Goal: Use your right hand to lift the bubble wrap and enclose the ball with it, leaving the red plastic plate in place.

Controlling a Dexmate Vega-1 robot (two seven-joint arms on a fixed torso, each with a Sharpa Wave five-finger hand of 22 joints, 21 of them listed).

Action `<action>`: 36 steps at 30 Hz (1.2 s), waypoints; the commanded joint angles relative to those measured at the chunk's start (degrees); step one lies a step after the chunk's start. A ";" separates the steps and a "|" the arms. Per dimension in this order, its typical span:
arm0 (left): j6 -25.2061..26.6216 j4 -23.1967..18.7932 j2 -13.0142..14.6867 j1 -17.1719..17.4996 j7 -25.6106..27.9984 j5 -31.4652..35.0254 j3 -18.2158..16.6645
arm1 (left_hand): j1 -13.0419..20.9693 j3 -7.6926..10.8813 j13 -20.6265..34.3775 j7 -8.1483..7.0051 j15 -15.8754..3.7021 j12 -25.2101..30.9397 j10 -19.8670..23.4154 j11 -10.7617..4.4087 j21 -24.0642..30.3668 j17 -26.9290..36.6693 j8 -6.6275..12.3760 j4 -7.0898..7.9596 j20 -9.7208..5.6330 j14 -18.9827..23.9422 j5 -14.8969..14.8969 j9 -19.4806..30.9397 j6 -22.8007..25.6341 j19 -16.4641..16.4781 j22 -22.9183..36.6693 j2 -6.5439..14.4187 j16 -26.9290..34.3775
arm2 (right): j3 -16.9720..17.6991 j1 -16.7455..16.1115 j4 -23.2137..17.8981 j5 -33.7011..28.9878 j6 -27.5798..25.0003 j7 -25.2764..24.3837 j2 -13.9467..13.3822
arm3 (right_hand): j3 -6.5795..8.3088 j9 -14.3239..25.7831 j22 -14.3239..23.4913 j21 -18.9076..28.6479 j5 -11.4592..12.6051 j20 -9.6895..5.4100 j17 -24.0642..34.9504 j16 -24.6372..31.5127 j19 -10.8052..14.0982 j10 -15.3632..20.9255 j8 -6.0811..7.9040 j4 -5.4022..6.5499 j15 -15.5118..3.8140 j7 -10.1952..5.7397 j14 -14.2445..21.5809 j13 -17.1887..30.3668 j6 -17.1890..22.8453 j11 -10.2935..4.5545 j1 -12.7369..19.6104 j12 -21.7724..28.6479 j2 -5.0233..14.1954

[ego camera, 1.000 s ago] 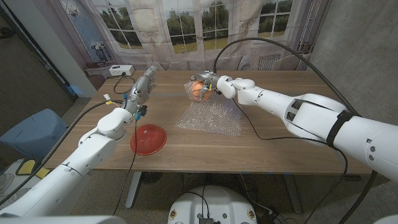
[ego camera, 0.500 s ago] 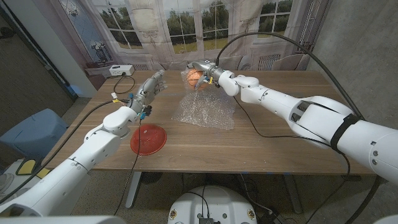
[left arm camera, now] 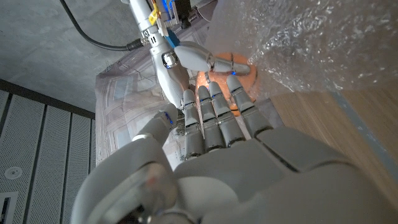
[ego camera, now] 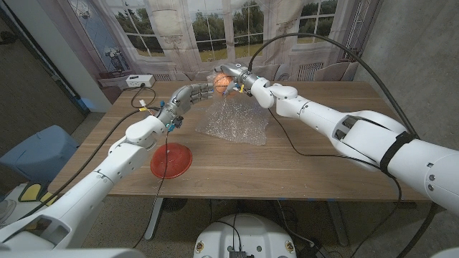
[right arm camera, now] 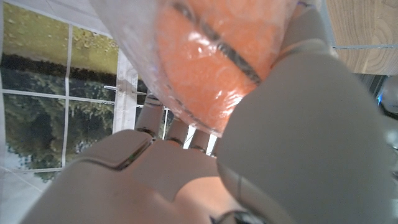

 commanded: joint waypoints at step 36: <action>20.43 0.86 4.25 -11.11 -5.81 -0.40 8.42 | -1.69 0.36 0.65 -1.89 7.44 -8.04 -16.88 3.70 -3.25 -0.41 -5.68 -0.99 8.12 -18.71 1.39 0.03 -22.51 -11.66 -0.53 -0.55 -4.61 | 12.37 -7.95 -30.57 0.22 8.33 9.78 -10.07 | 0.90 -1.27 -2.94 3.92 1.79 -19.17 1.87 -3.43 8.04 5.38 -0.93 0.83 -13.37 14.79 25.65 0.26 13.99 4.42 22.05 0.10 23.28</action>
